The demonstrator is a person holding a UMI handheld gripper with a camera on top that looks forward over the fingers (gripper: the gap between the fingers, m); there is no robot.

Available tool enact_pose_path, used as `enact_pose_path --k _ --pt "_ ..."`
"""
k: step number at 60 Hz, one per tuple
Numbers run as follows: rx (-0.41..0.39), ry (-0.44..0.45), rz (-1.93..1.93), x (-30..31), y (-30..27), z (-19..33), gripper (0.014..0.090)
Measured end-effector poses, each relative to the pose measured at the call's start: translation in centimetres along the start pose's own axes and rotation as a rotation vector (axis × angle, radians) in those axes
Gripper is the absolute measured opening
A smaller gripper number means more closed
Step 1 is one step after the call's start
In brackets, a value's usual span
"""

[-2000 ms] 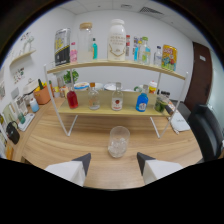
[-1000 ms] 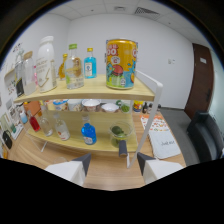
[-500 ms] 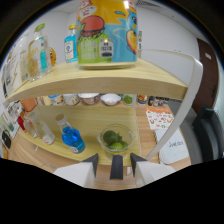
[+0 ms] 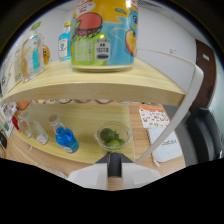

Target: Make me a cup of Mojito.

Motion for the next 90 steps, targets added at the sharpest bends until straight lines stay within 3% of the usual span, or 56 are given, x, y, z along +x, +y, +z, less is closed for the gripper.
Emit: enact_pose_path --k 22,43,55,75,90 --pt "0.086 0.025 0.068 -2.6 0.7 -7.7 0.016" --pt "0.025 0.05 0.06 -9.8 6.8 -7.7 0.0158" --pt "0.058 0.193 -0.153 -10.3 6.9 -7.6 0.0158" --pt "0.2 0.622 -1.039 -8.5 2.6 -8.7 0.0159" --pt "0.313 0.64 -1.476 -12.0 1.7 -8.9 0.0159"
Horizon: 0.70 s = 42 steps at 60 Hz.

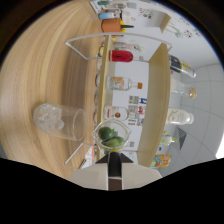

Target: Make me a cup of Mojito.

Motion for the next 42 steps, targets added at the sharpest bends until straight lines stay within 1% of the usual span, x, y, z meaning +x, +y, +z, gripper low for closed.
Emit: enact_pose_path --k 4,16,24,33,38,42 --pt "0.036 0.011 -0.068 0.0 -0.4 0.5 0.0158" --pt "0.108 0.037 -0.243 0.5 -1.3 1.2 0.0158" --pt "0.132 0.037 -0.228 1.0 -1.3 1.0 0.0157" --pt "0.137 0.02 -0.024 2.2 -1.0 0.6 0.0156" --pt "0.117 -0.012 0.237 3.8 -0.2 0.2 0.0157" --pt "0.086 -0.043 0.505 5.6 0.9 -0.3 0.0156"
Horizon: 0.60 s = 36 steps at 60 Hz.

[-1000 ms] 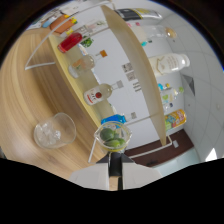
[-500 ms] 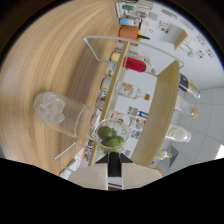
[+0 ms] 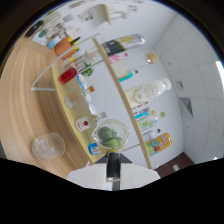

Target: Make me a cup of Mojito.

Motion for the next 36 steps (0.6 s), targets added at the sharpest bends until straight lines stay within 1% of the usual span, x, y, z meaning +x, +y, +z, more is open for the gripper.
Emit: enact_pose_path --k 4,5,9,12,13,18,24,27,29,36 --pt "-0.037 -0.031 0.275 1.4 0.8 -0.6 0.0158" --pt "-0.035 -0.038 0.336 1.7 1.2 -0.9 0.016" --pt "-0.058 -0.096 0.58 1.6 2.9 -1.4 0.0159" --pt "-0.091 -0.124 0.708 1.1 5.0 -1.3 0.0158" --pt "-0.117 -0.142 0.753 0.4 5.4 -1.4 0.016" --pt "-0.179 -0.211 0.881 -2.5 9.4 -1.4 0.0158" --pt "-0.28 -0.284 0.959 -7.0 14.2 -1.1 0.0157" --pt "-0.343 -0.327 1.007 -9.0 16.4 -1.1 0.0158" --pt "-0.375 -0.343 1.033 -10.2 17.8 -1.0 0.0158" --pt "-0.446 -0.38 1.067 -13.0 21.8 -0.2 0.0158"
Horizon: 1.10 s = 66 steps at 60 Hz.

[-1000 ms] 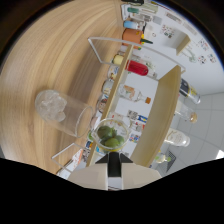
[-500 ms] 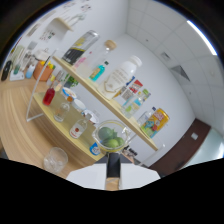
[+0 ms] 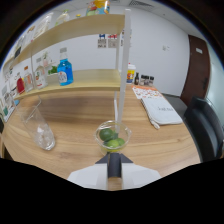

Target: Make me a cup of Mojito.

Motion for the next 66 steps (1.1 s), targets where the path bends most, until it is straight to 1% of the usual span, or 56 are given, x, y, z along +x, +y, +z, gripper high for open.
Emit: enact_pose_path --k 7,15,18,31,32,34,37,38,39,42,43,45,50,54,58,66 --pt "-0.05 -0.01 0.009 1.1 2.5 2.2 0.0158" --pt "-0.082 -0.016 0.023 1.6 4.5 3.9 0.0157" --pt "-0.07 -0.022 0.017 1.8 4.2 4.0 0.0159" --pt "-0.073 -0.03 -0.032 1.7 4.2 4.2 0.0183" --pt "-0.077 -0.03 -0.034 1.7 4.3 4.2 0.0206" --pt "-0.084 -0.019 -0.034 2.0 4.4 4.0 0.0325" --pt "-0.088 -0.023 -0.023 2.0 4.5 3.7 0.0438" --pt "-0.096 -0.029 -0.018 1.9 4.5 3.5 0.0489" --pt "-0.098 -0.031 -0.013 1.9 4.4 3.3 0.0547" --pt "-0.086 -0.019 -0.008 2.2 3.9 2.4 0.0758" --pt "-0.077 -0.015 -0.009 2.2 3.6 2.1 0.0805" --pt "-0.055 -0.005 -0.017 2.3 3.0 1.3 0.0865" --pt "0.017 0.035 -0.042 2.3 0.6 -1.0 0.0857" --pt "0.077 0.033 -0.035 1.1 -1.5 -3.2 0.0858" --pt "0.129 0.008 -0.002 -1.1 -3.3 -5.5 0.0861" --pt "0.207 -0.064 0.037 -7.4 -5.8 -9.0 0.0857"
